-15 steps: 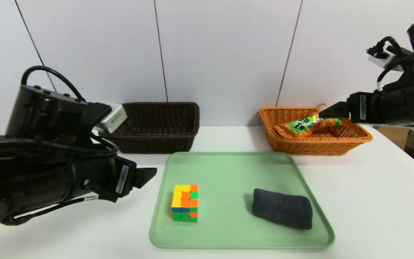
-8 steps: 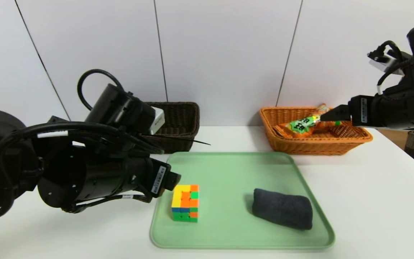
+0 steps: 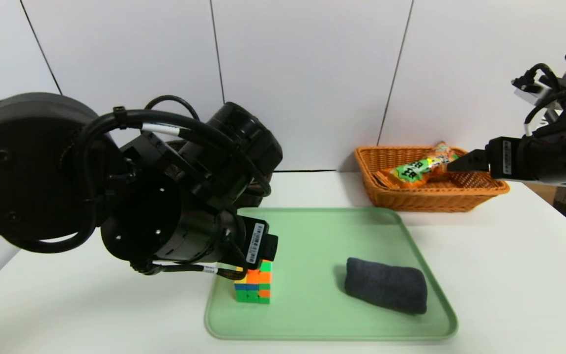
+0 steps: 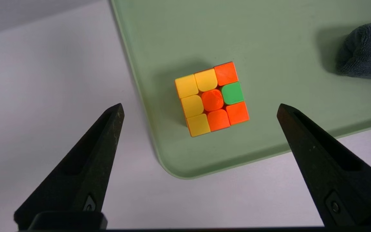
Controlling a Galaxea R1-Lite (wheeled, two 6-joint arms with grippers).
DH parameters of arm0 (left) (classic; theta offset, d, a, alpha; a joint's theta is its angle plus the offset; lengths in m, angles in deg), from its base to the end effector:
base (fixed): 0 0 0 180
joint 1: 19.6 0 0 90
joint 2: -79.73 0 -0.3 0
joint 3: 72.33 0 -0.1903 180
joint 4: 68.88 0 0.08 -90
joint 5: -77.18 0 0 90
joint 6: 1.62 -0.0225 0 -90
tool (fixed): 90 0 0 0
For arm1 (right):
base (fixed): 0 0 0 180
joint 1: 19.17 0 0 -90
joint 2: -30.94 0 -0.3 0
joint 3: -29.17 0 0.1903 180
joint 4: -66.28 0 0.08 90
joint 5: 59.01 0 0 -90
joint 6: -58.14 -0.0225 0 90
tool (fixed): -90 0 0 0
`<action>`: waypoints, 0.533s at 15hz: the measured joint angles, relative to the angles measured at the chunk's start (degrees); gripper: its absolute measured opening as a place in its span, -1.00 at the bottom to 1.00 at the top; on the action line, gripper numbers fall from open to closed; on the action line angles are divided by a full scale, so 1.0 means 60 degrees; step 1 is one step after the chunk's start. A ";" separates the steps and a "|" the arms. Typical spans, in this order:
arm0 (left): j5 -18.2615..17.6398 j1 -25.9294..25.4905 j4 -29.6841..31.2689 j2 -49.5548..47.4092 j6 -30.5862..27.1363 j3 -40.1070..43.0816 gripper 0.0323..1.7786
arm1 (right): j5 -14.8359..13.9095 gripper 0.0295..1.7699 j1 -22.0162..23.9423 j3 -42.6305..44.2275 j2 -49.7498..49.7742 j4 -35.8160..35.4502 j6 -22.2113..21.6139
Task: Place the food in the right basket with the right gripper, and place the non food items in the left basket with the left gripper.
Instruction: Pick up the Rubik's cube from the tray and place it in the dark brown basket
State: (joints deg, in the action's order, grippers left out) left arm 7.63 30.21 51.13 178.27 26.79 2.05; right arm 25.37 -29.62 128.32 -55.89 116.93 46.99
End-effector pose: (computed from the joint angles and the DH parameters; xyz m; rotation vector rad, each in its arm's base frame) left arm 0.1960 -0.2198 0.2395 0.0744 0.8454 -0.2699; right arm 0.2459 0.0431 0.2766 0.0938 0.6674 0.0164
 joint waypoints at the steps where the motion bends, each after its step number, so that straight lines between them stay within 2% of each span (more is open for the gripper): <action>1: 0.0000 0.0089 -0.0484 0.0175 0.0394 -0.0404 0.90 | 0.0006 0.91 0.0006 -0.0073 0.0045 -0.0004 -0.0004; 5: -0.0030 0.0376 -0.2775 0.0929 0.1792 -0.2154 0.90 | 0.0018 0.91 0.0047 -0.0201 0.0132 0.0000 -0.0006; 8: -0.0049 0.0435 -0.3194 0.1392 0.2018 -0.2458 0.90 | 0.0033 0.91 0.0043 -0.0252 0.0197 0.0000 -0.0006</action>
State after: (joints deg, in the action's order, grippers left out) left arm 7.33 32.82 31.97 186.62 38.90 -12.70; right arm 25.56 -29.36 126.81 -54.70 116.93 46.95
